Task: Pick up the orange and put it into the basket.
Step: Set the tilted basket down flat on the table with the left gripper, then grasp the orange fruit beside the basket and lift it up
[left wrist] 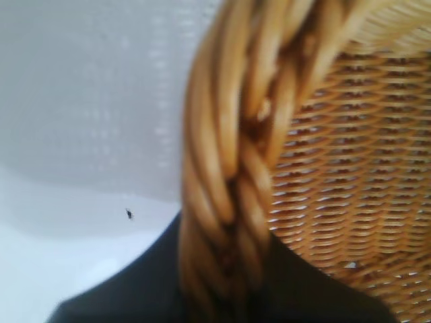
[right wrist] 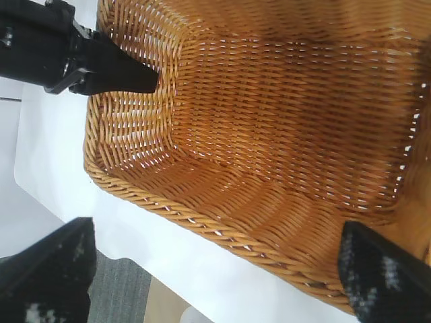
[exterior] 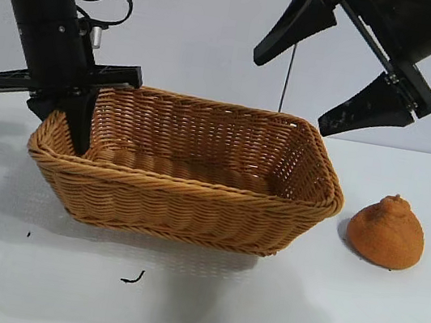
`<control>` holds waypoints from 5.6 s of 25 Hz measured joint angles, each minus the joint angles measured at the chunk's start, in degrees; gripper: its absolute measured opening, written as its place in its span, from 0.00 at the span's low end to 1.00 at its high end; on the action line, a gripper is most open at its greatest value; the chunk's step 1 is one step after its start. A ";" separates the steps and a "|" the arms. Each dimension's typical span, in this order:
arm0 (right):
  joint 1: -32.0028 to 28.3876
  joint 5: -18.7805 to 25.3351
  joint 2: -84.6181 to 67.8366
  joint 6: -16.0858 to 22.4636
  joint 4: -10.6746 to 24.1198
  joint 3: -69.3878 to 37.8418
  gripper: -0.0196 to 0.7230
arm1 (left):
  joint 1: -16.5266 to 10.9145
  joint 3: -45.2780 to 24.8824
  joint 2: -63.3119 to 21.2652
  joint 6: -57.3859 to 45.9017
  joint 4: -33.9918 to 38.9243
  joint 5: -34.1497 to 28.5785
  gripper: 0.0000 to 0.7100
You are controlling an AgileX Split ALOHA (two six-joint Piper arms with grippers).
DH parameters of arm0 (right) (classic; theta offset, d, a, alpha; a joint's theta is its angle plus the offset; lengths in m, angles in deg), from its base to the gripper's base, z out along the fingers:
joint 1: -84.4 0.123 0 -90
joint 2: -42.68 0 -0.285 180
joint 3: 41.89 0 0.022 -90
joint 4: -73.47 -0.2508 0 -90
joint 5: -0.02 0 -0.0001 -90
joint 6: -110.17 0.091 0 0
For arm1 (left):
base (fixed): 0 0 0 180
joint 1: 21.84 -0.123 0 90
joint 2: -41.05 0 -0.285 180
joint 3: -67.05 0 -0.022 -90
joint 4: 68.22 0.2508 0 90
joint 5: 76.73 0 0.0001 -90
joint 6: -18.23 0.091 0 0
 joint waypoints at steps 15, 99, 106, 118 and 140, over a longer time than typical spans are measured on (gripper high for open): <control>0.00 -0.67 0.00 0.00 0.00 0.00 0.96 | -1.47 0.24 4.73 2.68 -1.50 0.90 0.13; 0.00 -2.09 0.00 0.00 0.00 0.00 0.96 | -12.81 -57.76 -83.70 6.91 13.30 -3.92 0.98; 0.00 -2.09 0.00 0.00 0.00 0.00 0.96 | -12.81 -65.56 -102.59 7.21 10.85 1.51 0.98; 0.00 -2.20 0.00 0.00 0.05 0.00 0.96 | -12.81 -65.61 -122.45 7.39 10.02 2.15 0.98; -6.91 0.12 0.00 2.09 8.76 0.00 0.96 | -12.81 -65.61 -122.94 7.64 10.85 2.15 0.98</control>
